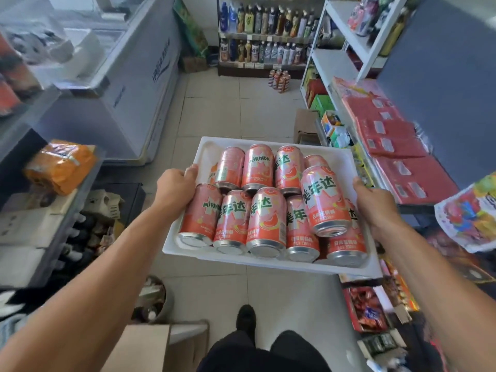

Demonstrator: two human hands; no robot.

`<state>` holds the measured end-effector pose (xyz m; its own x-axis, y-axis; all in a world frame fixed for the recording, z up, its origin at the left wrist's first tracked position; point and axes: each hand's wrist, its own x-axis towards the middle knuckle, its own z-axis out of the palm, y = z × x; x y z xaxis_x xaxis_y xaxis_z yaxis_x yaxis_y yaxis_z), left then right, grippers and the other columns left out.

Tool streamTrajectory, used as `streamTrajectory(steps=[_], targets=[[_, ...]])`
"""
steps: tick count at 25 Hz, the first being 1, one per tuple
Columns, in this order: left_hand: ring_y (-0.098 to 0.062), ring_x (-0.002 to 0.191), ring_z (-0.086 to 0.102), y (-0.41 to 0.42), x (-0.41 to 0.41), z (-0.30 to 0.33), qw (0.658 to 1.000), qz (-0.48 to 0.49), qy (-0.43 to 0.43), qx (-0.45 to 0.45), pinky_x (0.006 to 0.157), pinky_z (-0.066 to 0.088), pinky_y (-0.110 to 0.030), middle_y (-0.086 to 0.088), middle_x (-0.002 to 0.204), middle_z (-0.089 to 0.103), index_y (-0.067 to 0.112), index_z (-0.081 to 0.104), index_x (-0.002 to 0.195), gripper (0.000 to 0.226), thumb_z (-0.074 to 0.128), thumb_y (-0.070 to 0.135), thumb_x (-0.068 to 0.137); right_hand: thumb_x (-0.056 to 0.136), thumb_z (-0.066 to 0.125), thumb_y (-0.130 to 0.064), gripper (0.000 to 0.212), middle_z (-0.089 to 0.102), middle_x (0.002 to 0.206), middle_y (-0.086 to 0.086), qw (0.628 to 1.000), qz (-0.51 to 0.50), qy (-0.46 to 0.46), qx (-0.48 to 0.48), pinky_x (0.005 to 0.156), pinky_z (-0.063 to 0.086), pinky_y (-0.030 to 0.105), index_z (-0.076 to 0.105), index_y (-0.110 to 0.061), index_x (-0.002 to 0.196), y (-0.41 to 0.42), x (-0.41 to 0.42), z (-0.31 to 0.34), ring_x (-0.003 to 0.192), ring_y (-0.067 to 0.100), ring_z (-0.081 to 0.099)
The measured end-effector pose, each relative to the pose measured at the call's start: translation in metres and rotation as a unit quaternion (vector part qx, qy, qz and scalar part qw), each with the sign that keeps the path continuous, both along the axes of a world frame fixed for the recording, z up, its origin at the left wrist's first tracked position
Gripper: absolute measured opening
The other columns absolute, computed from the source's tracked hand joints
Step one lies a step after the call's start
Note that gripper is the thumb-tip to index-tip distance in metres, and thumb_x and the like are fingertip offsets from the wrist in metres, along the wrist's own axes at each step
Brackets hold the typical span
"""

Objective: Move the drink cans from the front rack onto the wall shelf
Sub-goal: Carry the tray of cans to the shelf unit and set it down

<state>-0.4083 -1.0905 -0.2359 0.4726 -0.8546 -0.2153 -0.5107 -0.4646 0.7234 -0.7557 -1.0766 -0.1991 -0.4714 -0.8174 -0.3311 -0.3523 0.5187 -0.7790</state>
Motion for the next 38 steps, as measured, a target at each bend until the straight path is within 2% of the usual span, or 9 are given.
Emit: streamTrajectory(steps=[8,11,16,20,22,26,29,33,38], targets=[[-0.025,0.059,0.053,-0.195,0.010,0.006,1.000,0.015,0.025,0.011,0.054,0.043,-0.030,-0.009,0.066,0.057,0.005,0.053,0.065,0.054,0.046,0.048,0.097,0.101,0.048,-0.043,0.050,0.060,0.117,0.012,1.000,0.009,-0.001,-0.023,0.081,0.034,0.029,0.057,-0.003,0.130,-0.202,0.004,0.006,0.103,0.027,0.055],[-0.027,0.064,0.063,-0.282,0.009,-0.005,0.998,0.028,0.045,0.025,0.058,0.048,-0.030,-0.009,0.070,0.063,0.004,0.060,0.073,0.053,0.047,0.050,0.097,0.100,0.048,-0.045,0.033,0.058,0.103,0.010,1.000,0.020,-0.014,-0.014,0.075,0.035,0.031,0.060,-0.015,0.103,-0.299,0.001,-0.016,0.092,0.026,0.053],[-0.025,0.060,0.047,-0.427,0.009,-0.014,0.998,0.043,0.017,0.030,0.058,0.037,-0.032,-0.009,0.062,0.047,0.009,0.044,0.061,0.052,0.047,0.047,0.096,0.099,0.048,-0.048,0.046,0.055,0.083,0.014,0.999,0.052,-0.007,-0.002,0.070,0.036,0.033,0.048,-0.017,0.065,-0.461,-0.002,-0.036,0.080,0.024,0.051],[-0.023,0.060,0.046,-0.540,0.015,0.000,0.998,0.043,0.038,0.026,0.058,0.035,-0.031,-0.008,0.062,0.046,0.010,0.047,0.065,0.049,0.048,0.047,0.096,0.098,0.048,-0.048,0.051,0.067,0.103,0.022,0.999,0.046,0.003,-0.002,0.087,0.046,0.040,0.069,-0.001,0.094,-0.575,0.005,-0.024,0.098,0.034,0.062],[-0.022,0.058,0.044,-0.601,0.018,0.004,0.998,0.039,0.049,0.019,0.056,0.034,-0.029,-0.007,0.062,0.045,0.011,0.046,0.066,0.048,0.048,0.048,0.096,0.096,0.048,-0.051,0.058,0.065,0.118,0.022,0.999,0.044,-0.002,-0.011,0.096,0.048,0.042,0.068,0.000,0.115,-0.629,0.008,-0.018,0.108,0.036,0.062],[-0.024,0.059,0.051,-0.735,0.031,-0.002,0.997,0.016,0.069,0.020,0.059,0.040,-0.030,-0.009,0.065,0.054,0.008,0.053,0.065,0.051,0.051,0.049,0.094,0.098,0.049,-0.047,0.055,0.062,0.125,0.018,0.999,0.014,-0.016,-0.024,0.097,0.045,0.040,0.060,-0.002,0.127,-0.737,0.019,-0.020,0.113,0.033,0.059],[-0.026,0.064,0.059,-0.846,0.038,-0.008,0.997,-0.012,0.071,0.019,0.063,0.047,-0.032,-0.013,0.074,0.065,-0.003,0.063,0.072,0.057,0.051,0.049,0.093,0.100,0.050,-0.040,0.039,0.063,0.124,0.013,0.998,-0.019,-0.027,-0.048,0.099,0.045,0.040,0.062,-0.010,0.121,-0.821,0.029,-0.026,0.108,0.028,0.059],[-0.023,0.060,0.056,-0.976,0.031,0.010,0.997,-0.048,0.063,0.005,0.054,0.041,-0.029,-0.007,0.067,0.060,0.001,0.063,0.071,0.053,0.050,0.046,0.096,0.099,0.050,-0.045,0.055,0.063,0.124,0.021,0.996,-0.076,-0.027,-0.027,0.087,0.046,0.036,0.062,0.002,0.123,-0.925,0.029,-0.025,0.106,0.031,0.061],[-0.018,0.058,0.056,-1.128,0.010,0.028,0.994,-0.081,0.067,0.009,0.050,0.038,-0.027,-0.005,0.067,0.060,0.006,0.062,0.068,0.050,0.052,0.046,0.096,0.100,0.048,-0.043,0.053,0.063,0.111,0.017,0.994,-0.103,-0.008,-0.020,0.080,0.041,0.033,0.064,0.005,0.114,-1.053,0.013,-0.006,0.093,0.028,0.057]])
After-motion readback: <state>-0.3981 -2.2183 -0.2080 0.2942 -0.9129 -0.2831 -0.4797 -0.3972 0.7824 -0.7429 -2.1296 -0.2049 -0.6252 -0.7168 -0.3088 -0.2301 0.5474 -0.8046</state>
